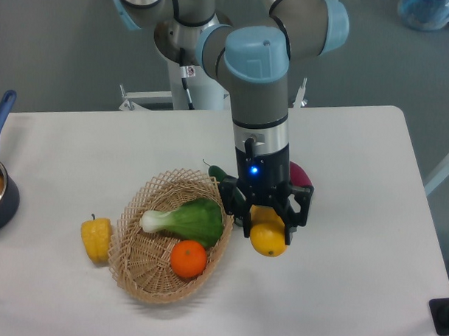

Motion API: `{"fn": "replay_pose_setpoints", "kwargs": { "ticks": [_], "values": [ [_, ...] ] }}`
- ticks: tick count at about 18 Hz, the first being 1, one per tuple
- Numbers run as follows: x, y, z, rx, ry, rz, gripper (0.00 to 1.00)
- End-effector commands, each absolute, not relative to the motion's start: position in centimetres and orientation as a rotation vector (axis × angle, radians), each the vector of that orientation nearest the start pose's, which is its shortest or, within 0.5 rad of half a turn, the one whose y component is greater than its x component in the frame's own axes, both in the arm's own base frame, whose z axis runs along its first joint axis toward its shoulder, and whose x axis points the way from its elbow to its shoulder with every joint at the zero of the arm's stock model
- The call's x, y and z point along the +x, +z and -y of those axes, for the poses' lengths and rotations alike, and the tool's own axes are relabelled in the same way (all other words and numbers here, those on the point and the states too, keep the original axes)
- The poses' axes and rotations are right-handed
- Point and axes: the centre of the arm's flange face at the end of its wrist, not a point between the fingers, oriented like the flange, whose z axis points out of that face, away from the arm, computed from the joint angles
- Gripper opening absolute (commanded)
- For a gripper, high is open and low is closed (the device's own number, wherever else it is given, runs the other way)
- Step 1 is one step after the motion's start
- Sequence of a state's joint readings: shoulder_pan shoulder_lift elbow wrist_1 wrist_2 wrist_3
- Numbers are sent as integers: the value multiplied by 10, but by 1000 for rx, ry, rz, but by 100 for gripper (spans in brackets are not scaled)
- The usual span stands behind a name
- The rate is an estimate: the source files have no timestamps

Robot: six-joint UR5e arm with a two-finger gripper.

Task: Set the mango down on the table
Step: 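Lift the yellow mango in the gripper up out of the basket, then carry the held mango away from the basket and lower it toward the table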

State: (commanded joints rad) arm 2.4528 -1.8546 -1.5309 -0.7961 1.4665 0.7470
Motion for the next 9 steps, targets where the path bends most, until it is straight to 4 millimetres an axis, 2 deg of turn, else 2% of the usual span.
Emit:
{"fn": "replay_pose_setpoints", "kwargs": {
  "ticks": [8,9],
  "values": [
    [-399,429,-511,-2726,399,11,11],
    [-401,427,-505,-2738,404,-21,11]
  ]
}}
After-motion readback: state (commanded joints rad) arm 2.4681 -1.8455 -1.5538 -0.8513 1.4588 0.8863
